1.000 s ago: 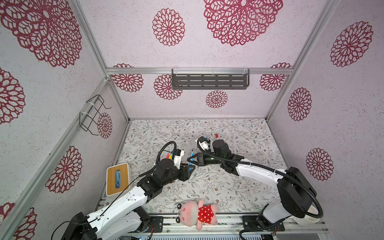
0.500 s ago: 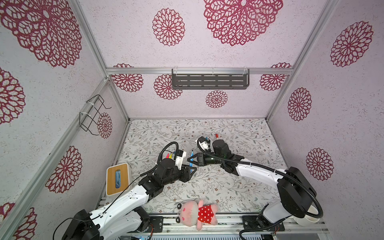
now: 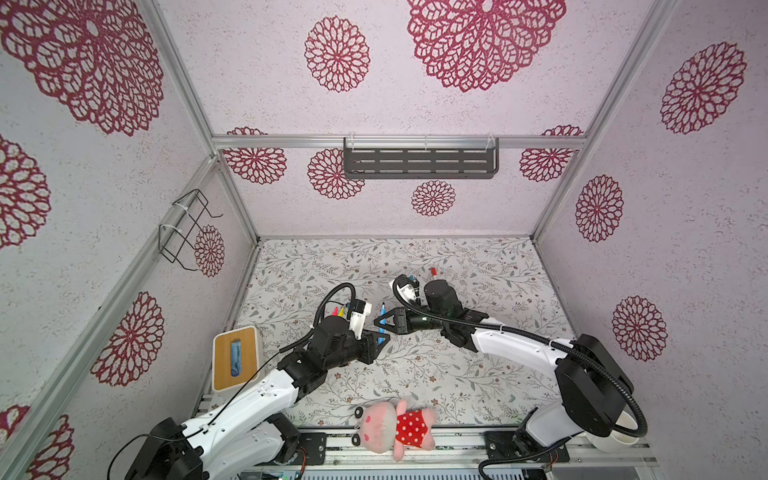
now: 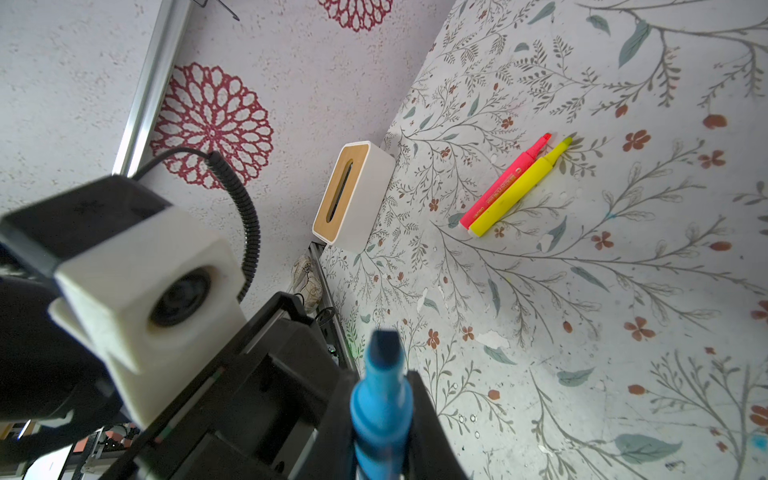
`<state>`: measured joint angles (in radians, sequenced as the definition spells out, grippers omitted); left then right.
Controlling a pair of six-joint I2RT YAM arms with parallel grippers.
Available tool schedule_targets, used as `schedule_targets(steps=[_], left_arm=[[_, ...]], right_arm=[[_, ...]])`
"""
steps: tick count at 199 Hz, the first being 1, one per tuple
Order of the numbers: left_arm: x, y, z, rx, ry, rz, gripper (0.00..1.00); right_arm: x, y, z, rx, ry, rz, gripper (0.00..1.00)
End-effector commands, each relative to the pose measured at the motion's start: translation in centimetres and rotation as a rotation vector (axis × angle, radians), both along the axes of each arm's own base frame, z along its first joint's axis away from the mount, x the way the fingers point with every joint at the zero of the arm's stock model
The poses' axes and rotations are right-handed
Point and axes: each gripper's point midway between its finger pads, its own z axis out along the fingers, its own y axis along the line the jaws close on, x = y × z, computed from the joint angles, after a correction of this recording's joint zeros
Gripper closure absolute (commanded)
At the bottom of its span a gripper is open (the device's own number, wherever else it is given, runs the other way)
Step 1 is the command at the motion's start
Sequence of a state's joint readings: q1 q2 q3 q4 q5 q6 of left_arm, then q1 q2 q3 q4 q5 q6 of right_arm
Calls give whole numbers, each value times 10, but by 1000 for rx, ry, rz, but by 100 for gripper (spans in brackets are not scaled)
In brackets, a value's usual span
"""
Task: Insert the pens into the pen caps
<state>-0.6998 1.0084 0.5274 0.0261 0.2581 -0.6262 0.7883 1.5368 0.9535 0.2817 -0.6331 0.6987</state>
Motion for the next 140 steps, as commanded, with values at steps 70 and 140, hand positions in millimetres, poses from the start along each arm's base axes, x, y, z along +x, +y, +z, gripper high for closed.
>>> schedule_targets(steps=[70,140], left_arm=[[0,-5,8,-52,-5,-31,62],[1,-4,4,-58,7,-30,70]], right_arm=[[-4,10,37,75,-86,36,91],[-4,11,47,112,-103,35,91]])
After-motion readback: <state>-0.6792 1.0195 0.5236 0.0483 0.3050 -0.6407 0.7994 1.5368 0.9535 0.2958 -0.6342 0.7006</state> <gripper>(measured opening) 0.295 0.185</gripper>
